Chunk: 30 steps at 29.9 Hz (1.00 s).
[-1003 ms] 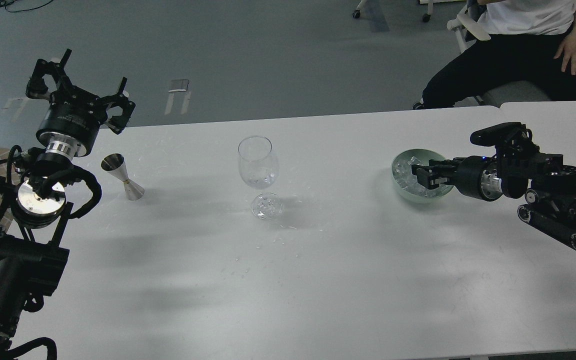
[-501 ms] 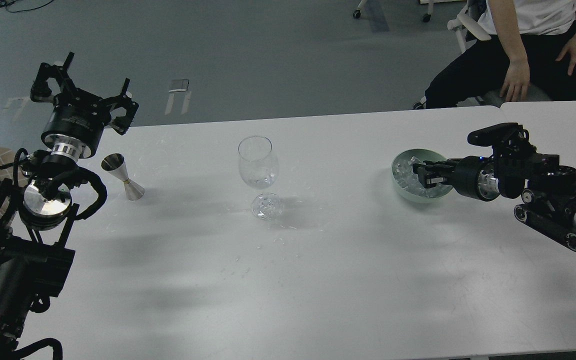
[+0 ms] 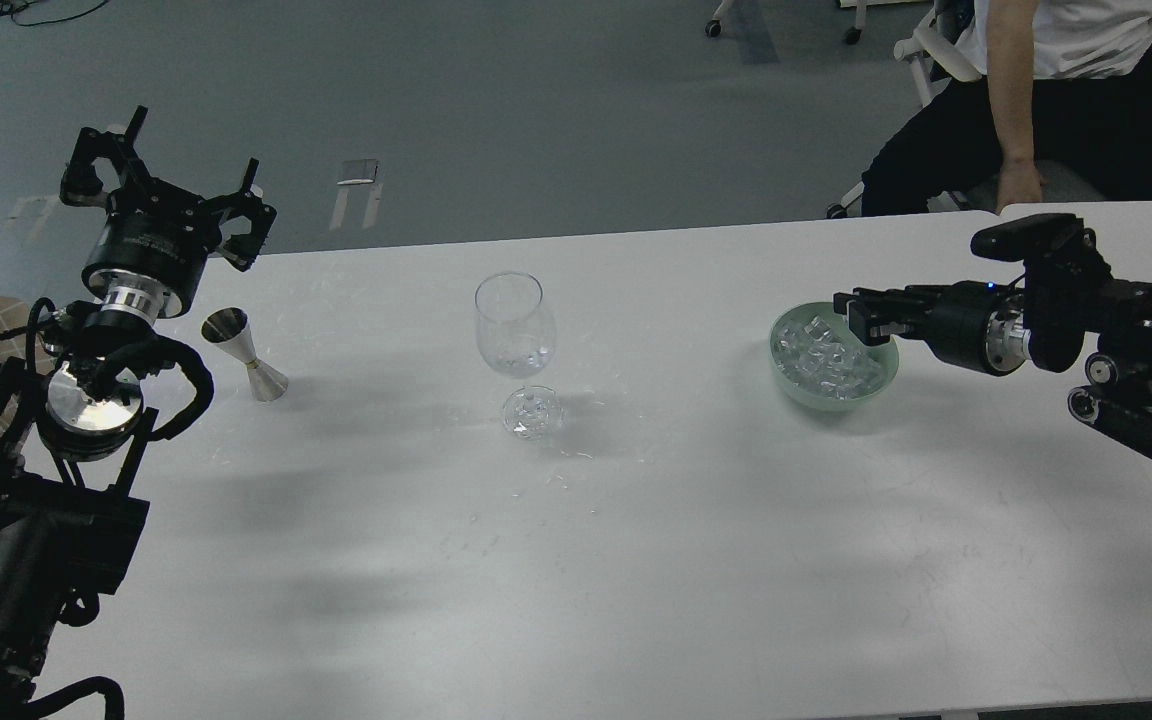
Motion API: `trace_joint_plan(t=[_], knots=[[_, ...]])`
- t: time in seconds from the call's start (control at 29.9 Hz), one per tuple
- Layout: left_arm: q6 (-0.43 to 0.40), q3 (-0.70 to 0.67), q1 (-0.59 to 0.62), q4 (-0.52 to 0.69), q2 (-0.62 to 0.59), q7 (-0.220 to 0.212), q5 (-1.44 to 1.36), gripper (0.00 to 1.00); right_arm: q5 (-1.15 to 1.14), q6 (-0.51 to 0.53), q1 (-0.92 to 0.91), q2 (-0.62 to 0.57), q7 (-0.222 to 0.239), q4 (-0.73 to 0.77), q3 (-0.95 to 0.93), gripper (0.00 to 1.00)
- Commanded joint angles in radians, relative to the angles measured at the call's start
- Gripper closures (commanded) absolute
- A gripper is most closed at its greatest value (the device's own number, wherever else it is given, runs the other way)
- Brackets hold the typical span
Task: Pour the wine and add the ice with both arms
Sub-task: 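Lift the ice with the right gripper and move it over the glass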
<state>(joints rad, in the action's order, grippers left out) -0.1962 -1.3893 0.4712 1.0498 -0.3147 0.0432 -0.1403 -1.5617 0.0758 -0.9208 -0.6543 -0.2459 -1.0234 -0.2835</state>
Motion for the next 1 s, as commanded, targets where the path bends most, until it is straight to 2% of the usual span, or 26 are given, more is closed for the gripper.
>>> trace_joint_plan(t=[0.0,0.17,0.3,0.33,0.4,0.47,0.77,0.97], knots=[[0.000,-0.001,0.001,0.004,0.002,0.000,0.001,0.02,0.000,0.004,-0.032,-0.001,0.005,-0.053,-0.104,0.99],[0.001,-0.001,0.001,0.004,0.002,0.000,0.001,0.02,0.000,0.004,-0.090,0.025,0.005,-0.159,-0.120,0.98],[0.000,-0.002,0.001,0.004,-0.009,0.000,-0.001,0.02,-0.004,0.012,-0.125,0.128,0.016,-0.239,-0.112,0.98],[0.000,-0.002,0.000,0.004,-0.010,0.000,-0.001,0.02,-0.006,0.013,-0.130,0.146,0.025,-0.251,-0.111,0.98],[-0.005,-0.026,-0.009,0.004,-0.017,-0.002,-0.001,0.02,-0.008,0.013,-0.144,0.198,0.091,-0.268,-0.111,0.98],[-0.008,-0.043,-0.028,0.006,-0.018,-0.002,-0.001,0.02,-0.011,0.013,-0.173,0.243,0.115,-0.261,-0.105,0.98],[-0.008,-0.054,-0.055,0.018,-0.024,-0.002,-0.001,0.02,-0.018,0.036,-0.260,0.488,0.135,-0.091,-0.046,0.97],[-0.008,-0.059,-0.055,0.022,-0.026,-0.002,-0.001,0.02,-0.017,0.036,-0.265,0.510,0.135,-0.060,0.023,0.96]])
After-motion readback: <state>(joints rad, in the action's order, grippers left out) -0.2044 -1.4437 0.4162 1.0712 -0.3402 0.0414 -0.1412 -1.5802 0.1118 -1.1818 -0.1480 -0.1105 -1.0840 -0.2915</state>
